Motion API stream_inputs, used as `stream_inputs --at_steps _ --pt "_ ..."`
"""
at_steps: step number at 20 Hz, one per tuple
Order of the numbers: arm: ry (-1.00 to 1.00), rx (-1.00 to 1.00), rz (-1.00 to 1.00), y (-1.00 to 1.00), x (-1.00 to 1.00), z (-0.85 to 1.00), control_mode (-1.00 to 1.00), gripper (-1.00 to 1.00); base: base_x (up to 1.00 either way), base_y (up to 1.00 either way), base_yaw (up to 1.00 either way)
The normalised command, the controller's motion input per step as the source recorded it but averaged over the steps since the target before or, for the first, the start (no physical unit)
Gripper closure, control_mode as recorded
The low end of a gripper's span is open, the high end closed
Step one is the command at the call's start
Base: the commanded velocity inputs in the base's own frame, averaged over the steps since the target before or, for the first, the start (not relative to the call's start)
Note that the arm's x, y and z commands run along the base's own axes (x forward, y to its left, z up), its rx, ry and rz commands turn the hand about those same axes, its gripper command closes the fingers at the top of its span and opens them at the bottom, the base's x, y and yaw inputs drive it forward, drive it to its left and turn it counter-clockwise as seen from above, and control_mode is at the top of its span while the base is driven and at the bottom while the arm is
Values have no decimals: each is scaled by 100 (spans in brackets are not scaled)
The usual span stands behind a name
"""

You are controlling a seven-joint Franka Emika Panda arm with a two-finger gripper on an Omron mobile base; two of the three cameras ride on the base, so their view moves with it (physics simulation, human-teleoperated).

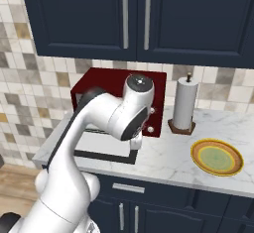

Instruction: Pull the toaster oven rack outwards. Pick up the baguette from the plate and place it on the toaster oven rack. Close the toaster oven door fully and set the temperature to the lowest setting.

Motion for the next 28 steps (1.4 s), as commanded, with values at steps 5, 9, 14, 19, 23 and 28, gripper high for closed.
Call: stream_inputs --at_steps 5,9,14,19,23,28 --pt "-1 -15 18 51 13 4 -100 100 0 0 0" --pt "2 -7 -1 76 5 -2 -100 100 0 0 0" --pt "0 0 -15 68 17 -10 -100 100 0 0 0" --pt "0 -3 -5 41 52 -2 -100 100 0 0 0" --pt "0 -1 0 4 58 -13 -100 100 0 0 0" --pt "4 0 3 0 52 -35 -100 100 0 0 0"
